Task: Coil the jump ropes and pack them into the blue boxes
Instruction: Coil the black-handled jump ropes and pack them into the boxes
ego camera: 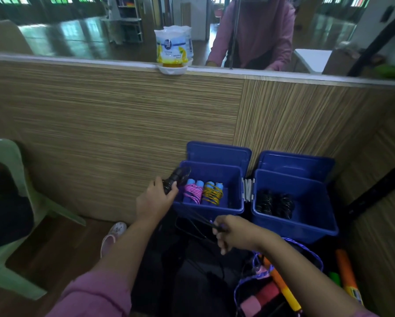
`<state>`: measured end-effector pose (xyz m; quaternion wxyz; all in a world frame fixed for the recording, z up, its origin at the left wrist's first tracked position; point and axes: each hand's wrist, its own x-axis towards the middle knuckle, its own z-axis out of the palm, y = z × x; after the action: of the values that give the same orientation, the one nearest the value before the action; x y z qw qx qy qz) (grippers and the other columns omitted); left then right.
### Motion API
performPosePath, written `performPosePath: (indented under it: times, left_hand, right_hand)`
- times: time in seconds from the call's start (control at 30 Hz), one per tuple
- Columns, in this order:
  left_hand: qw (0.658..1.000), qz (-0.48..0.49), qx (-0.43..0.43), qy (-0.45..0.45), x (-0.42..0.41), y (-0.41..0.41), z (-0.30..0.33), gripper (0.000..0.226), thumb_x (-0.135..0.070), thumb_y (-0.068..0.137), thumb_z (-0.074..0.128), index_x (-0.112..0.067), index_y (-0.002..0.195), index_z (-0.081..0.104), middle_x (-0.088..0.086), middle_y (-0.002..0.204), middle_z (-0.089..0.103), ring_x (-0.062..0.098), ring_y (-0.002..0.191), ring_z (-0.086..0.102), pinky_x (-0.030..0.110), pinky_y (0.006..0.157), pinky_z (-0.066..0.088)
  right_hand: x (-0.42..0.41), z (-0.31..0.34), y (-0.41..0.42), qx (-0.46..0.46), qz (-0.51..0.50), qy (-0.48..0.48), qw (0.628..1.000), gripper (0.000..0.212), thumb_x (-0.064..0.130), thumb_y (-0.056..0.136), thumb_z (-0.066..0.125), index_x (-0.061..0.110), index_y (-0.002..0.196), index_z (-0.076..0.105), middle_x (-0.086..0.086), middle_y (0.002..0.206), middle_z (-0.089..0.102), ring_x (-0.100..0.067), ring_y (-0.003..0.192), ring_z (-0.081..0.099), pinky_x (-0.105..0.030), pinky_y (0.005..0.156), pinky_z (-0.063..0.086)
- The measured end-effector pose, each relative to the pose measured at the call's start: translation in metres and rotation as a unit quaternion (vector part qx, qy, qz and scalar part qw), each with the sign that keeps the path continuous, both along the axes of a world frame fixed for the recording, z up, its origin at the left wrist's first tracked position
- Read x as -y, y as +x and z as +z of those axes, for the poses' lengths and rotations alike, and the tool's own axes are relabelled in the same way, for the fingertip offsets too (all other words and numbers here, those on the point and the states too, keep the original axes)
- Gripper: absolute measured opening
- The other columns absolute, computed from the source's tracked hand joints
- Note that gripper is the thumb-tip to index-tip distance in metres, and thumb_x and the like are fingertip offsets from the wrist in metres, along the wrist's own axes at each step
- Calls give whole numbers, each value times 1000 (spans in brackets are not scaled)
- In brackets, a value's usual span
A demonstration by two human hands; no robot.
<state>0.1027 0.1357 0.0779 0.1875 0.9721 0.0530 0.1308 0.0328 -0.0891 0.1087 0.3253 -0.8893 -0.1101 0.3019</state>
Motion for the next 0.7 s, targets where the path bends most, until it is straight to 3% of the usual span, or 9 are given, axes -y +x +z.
performPosePath:
  times: [0.07, 0.13, 0.27, 0.33, 0.43, 0.53, 0.6, 0.63, 0.7]
  left_hand:
    - [1000, 4, -7, 7, 1, -2, -2, 47, -52, 93, 46, -10, 113, 48, 16, 105, 62, 39, 92, 62, 40, 70, 45]
    - [999, -15, -13, 32, 6, -4, 1, 48, -53, 93, 43, -16, 124, 47, 14, 107, 61, 39, 91, 63, 40, 71, 47]
    - [982, -121, -8, 147, 11, -7, -7, 61, -64, 87, 22, -26, 125, 51, 8, 105, 60, 35, 85, 66, 36, 65, 47]
    - [952, -233, 39, 193, 10, -13, -15, 60, -61, 89, 18, -23, 112, 58, 7, 91, 64, 33, 68, 66, 33, 55, 46]
    - [886, -414, 82, 194, 14, -28, -24, 54, -45, 102, 11, -22, 100, 60, 2, 76, 62, 26, 54, 61, 31, 50, 44]
    - [874, -477, 37, 82, 20, -44, -14, 46, -39, 102, 18, -18, 134, 45, 2, 82, 64, 24, 64, 60, 34, 60, 47]
    - [873, -487, 13, -2, 22, -54, -1, 51, -39, 99, 30, -20, 146, 23, 4, 90, 68, 23, 73, 61, 36, 71, 46]
    - [868, -496, 15, -39, 23, -60, 7, 56, -39, 97, 36, -23, 147, 19, 4, 96, 69, 21, 78, 61, 32, 76, 45]
    - [853, -512, 11, -98, 24, -66, 19, 63, -43, 92, 51, -25, 148, 29, 0, 111, 68, 11, 93, 62, 20, 85, 44]
  right_hand:
    - [-4, 6, -4, 44, -24, 22, 998, 14, 13, 93, 44, 21, 84, 51, 2, 70, 57, -17, 66, 55, -28, 64, 44]
    - [-5, 13, -9, 182, 5, -30, 983, 17, 33, 97, 44, 23, 84, 49, -2, 80, 59, -21, 76, 54, -31, 68, 41]
    - [2, 22, -8, 363, 72, -117, 921, 28, 39, 101, 33, 18, 100, 51, -4, 99, 63, -28, 93, 58, -34, 67, 38]
    - [8, 26, 1, 433, 96, -163, 881, 32, 41, 99, 31, 22, 96, 56, 3, 91, 62, -24, 85, 61, -31, 64, 31]
    - [18, 29, 17, 505, 96, -243, 822, 34, 46, 90, 31, 31, 76, 59, 10, 69, 55, -16, 66, 57, -34, 67, 35]
    - [27, 30, 29, 462, 128, -247, 842, 43, 53, 92, 21, 34, 89, 59, 12, 78, 49, -13, 79, 49, -41, 83, 33]
    - [34, 27, 34, 377, 143, -220, 889, 38, 55, 97, 22, 34, 100, 55, 16, 84, 40, -8, 87, 37, -38, 90, 22]
    - [35, 26, 36, 341, 148, -198, 907, 33, 52, 98, 26, 34, 100, 54, 16, 83, 40, -5, 87, 34, -36, 89, 20]
    - [35, 22, 38, 317, 145, -134, 928, 29, 48, 99, 29, 32, 95, 53, 17, 79, 42, -4, 85, 36, -34, 88, 21]
